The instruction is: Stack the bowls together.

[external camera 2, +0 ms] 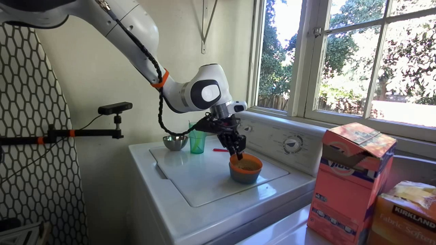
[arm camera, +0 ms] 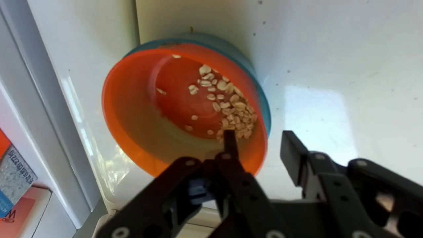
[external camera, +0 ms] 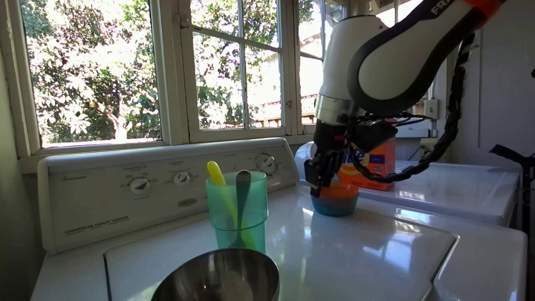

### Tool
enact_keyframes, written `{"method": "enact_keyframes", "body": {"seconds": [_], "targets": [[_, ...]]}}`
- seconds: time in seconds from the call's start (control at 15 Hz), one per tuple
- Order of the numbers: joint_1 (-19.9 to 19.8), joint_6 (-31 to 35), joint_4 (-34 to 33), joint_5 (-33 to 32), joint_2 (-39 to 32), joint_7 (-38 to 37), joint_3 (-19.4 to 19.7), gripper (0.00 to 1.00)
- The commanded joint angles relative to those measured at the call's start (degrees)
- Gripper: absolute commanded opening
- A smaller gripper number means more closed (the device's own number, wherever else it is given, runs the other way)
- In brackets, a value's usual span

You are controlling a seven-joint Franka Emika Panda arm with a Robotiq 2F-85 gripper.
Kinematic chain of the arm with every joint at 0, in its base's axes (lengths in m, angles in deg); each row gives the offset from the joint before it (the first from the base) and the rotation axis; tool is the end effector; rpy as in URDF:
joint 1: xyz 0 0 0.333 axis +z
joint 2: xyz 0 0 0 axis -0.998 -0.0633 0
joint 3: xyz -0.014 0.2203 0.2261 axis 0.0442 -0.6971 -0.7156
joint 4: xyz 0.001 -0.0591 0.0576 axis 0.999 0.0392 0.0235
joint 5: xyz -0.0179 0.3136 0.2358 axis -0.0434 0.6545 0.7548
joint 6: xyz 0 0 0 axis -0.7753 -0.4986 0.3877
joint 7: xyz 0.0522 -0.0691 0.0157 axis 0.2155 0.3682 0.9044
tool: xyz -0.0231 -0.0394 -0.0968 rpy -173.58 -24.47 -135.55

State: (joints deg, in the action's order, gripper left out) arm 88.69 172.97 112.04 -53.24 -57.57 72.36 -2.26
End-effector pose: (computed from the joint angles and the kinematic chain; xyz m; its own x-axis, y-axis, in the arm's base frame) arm 0.6229 0.0338 0.3763 0.9256 0.1479 0.3484 0.0965 -0.9823 0.1604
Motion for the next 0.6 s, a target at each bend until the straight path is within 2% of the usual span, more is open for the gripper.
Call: {"method": "enact_keyframes", "body": {"seconds": [0.0, 0.2, 0.27, 0.53], "targets": [[1.01, -4.84, -1.00, 1.36, 1.24, 0.93, -0.09, 0.72], [1.51, -7.83, -0.37, 3.49, 4.31, 5.76, -2.61, 0.95], [1.69, -8.40, -0.05, 4.98, 5.51, 7.92, -3.70, 0.99], [2.77, -12.92, 0.41, 8.10, 9.71, 12.91, -6.06, 1.00]]}}
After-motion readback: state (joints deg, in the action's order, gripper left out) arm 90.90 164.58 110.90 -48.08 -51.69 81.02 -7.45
